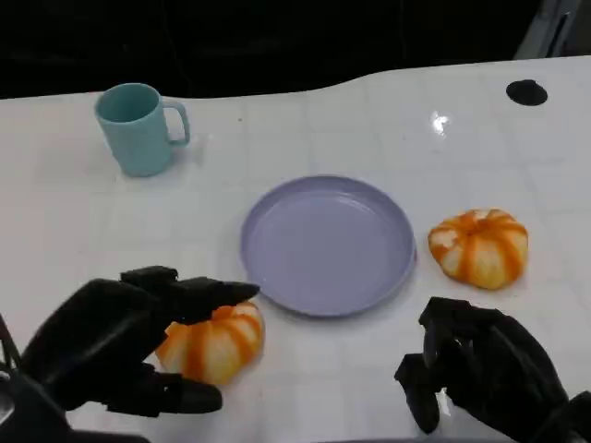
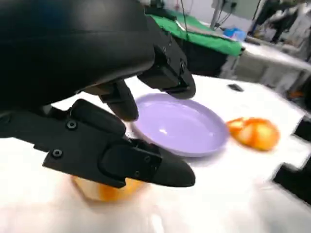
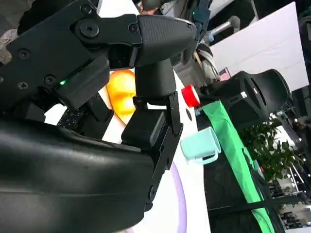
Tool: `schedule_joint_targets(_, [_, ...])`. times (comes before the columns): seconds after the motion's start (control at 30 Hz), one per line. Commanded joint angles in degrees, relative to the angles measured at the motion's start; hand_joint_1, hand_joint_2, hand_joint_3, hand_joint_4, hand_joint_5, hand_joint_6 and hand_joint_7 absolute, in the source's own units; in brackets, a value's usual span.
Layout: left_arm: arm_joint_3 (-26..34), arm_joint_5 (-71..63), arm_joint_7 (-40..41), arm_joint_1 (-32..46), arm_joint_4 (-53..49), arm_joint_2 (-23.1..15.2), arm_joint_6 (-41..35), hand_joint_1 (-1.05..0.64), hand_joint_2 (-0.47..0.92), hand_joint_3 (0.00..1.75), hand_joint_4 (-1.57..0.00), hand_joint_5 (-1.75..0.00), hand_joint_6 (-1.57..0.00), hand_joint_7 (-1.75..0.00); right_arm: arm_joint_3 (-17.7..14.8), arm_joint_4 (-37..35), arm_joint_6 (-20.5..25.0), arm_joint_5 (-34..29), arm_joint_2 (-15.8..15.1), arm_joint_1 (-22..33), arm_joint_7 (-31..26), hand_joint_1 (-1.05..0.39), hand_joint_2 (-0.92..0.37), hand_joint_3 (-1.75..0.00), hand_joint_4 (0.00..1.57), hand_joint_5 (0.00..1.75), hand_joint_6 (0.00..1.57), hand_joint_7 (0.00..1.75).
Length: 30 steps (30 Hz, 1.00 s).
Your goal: Grasp the bread from the table and place it into the plate.
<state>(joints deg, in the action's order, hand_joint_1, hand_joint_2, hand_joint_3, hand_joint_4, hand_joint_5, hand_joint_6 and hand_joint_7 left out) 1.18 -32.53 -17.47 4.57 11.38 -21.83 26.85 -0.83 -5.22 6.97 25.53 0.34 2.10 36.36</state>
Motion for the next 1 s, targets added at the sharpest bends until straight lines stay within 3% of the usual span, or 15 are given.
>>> schedule_joint_targets(0.03, [-1.01, -10.74, 8.38, 1.11, 1.72, -2.00, 0.09, -0.79, 0.92, 0.07, -0.47, -0.49, -0.44, 0.00, -0.12, 0.54, -0.28, 0.37, -0.61, 0.38, 0.13, -0.95, -0.60, -0.64, 1.23, 1.54, 1.08, 1.34])
schedule_joint_targets(0.13, [-2.22, -17.66, 12.90, 1.30, 2.08, -2.34, -1.57, -0.79, 0.92, 0.05, -0.48, -0.49, -0.44, 0.00, -0.09, 0.60, -0.30, 0.30, -0.68, 0.50, 0.12, -0.94, -0.60, -0.64, 1.22, 1.53, 1.08, 1.34])
schedule_joint_targets(0.27, [-4.66, -23.35, 12.19, 1.33, 2.80, -2.53, -6.60, -0.78, 0.92, 0.05, -0.42, -0.45, -0.39, 0.00, 0.03, 1.49, 0.78, 0.34, -0.72, 0.72, -0.57, -0.94, -0.60, -0.64, 1.23, 1.54, 1.08, 1.34])
schedule_joint_targets(0.77, [-13.13, -26.47, 11.47, -4.54, -5.01, -4.66, -14.93, -0.77, 0.92, 0.04, -0.38, -0.38, -0.32, 0.00, 0.39, 1.40, 0.62, 0.40, -0.70, 0.50, -0.62, -0.94, -0.58, -0.68, 1.22, 1.55, 1.08, 1.36])
schedule_joint_targets(1.0, [-16.96, -27.29, 14.04, -9.18, -11.98, -3.64, -17.80, -0.78, 0.92, 0.05, -0.35, -0.37, -0.28, 0.00, 0.17, 1.42, 0.84, 0.41, -0.95, 0.47, -0.76, -0.94, -0.58, -0.68, 1.22, 1.54, 1.08, 1.34])
